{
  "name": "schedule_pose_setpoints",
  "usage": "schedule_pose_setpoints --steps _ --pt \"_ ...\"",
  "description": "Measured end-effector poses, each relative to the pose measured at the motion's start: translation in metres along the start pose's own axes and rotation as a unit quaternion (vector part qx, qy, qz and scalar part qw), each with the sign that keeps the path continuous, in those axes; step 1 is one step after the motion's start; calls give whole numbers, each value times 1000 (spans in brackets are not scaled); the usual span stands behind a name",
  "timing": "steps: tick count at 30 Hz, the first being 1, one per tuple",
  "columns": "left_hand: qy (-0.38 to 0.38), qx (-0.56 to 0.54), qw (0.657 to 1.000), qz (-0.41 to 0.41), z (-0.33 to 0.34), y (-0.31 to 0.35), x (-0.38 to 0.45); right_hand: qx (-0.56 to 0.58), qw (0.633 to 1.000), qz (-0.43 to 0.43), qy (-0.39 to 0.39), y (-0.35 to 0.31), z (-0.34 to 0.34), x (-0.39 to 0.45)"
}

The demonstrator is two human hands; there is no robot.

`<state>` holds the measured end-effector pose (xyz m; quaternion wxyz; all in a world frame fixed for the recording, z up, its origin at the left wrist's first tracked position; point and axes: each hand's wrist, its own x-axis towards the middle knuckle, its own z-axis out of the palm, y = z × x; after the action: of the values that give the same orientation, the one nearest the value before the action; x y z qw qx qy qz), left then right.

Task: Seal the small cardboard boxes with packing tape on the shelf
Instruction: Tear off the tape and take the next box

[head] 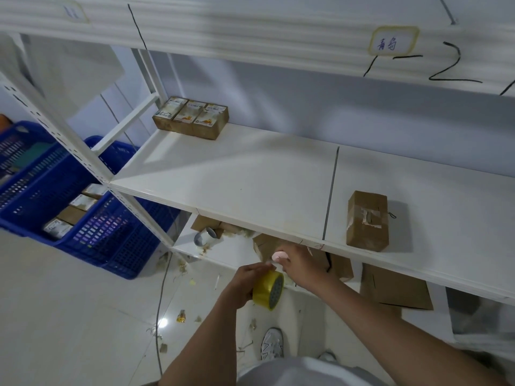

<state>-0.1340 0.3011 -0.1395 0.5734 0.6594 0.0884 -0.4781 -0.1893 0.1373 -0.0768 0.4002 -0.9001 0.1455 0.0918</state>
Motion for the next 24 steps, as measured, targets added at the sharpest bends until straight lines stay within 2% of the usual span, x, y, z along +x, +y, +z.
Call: schedule_pose_setpoints --steps 6,20,24 --pt "27 4 1000 2 1 3 -3 -13 1000 6 22 1 5 -1" --pt "54 26 998 2 10 5 -11 -192 978 -78 -25 12 16 14" --pt "54 26 998 4 12 5 -12 -220 971 -70 -53 16 19 16"
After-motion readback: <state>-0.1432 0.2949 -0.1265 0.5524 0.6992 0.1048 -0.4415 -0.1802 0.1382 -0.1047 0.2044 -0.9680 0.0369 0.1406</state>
